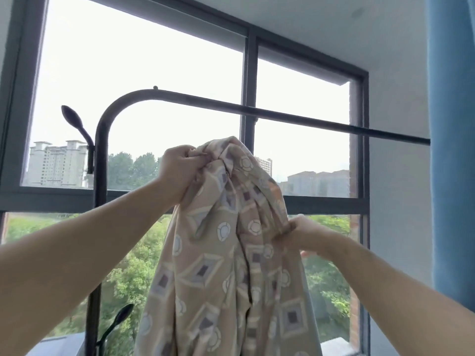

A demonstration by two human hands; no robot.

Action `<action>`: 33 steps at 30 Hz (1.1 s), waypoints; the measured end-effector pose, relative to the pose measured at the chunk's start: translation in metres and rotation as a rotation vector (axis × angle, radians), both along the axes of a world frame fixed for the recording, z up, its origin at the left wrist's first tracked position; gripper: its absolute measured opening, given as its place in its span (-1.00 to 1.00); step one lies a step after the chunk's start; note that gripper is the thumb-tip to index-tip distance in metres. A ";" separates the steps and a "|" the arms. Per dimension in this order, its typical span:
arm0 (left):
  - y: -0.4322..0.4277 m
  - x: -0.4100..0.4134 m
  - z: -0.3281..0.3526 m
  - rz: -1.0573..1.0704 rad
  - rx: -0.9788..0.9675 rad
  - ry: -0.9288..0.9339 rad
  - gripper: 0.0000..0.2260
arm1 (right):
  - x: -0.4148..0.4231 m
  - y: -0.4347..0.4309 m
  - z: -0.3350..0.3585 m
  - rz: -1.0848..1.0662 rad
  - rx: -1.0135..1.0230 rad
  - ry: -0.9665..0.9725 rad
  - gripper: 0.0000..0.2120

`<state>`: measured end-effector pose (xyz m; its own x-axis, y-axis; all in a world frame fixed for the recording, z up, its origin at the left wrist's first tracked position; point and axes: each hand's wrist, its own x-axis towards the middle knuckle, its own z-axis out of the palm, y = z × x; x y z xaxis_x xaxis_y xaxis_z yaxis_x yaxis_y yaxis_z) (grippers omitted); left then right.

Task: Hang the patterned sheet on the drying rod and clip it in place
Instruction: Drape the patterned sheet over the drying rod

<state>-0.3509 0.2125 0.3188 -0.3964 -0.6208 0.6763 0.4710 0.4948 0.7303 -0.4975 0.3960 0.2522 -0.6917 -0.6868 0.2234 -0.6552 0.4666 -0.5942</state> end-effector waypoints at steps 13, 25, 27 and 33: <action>-0.023 0.013 -0.018 0.100 -0.130 -0.209 -0.83 | 0.009 0.002 0.055 -0.172 -0.584 0.507 -0.84; -0.036 -0.001 -0.042 -0.136 0.061 -0.464 -0.94 | 0.024 -0.010 0.078 0.046 -0.578 0.387 -0.81; -0.036 -0.005 -0.055 -0.178 0.111 -0.517 -0.82 | 0.023 -0.015 0.073 0.073 -0.575 0.333 -0.80; -0.015 -0.007 -0.061 -0.528 0.108 -0.567 -0.30 | 0.023 -0.032 0.059 0.083 -0.642 0.202 -0.72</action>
<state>-0.3582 0.1973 0.2573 -0.9244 -0.3051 0.2290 0.1650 0.2214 0.9611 -0.4741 0.3639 0.3115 -0.5442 -0.4235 0.7242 -0.8011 0.0058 -0.5985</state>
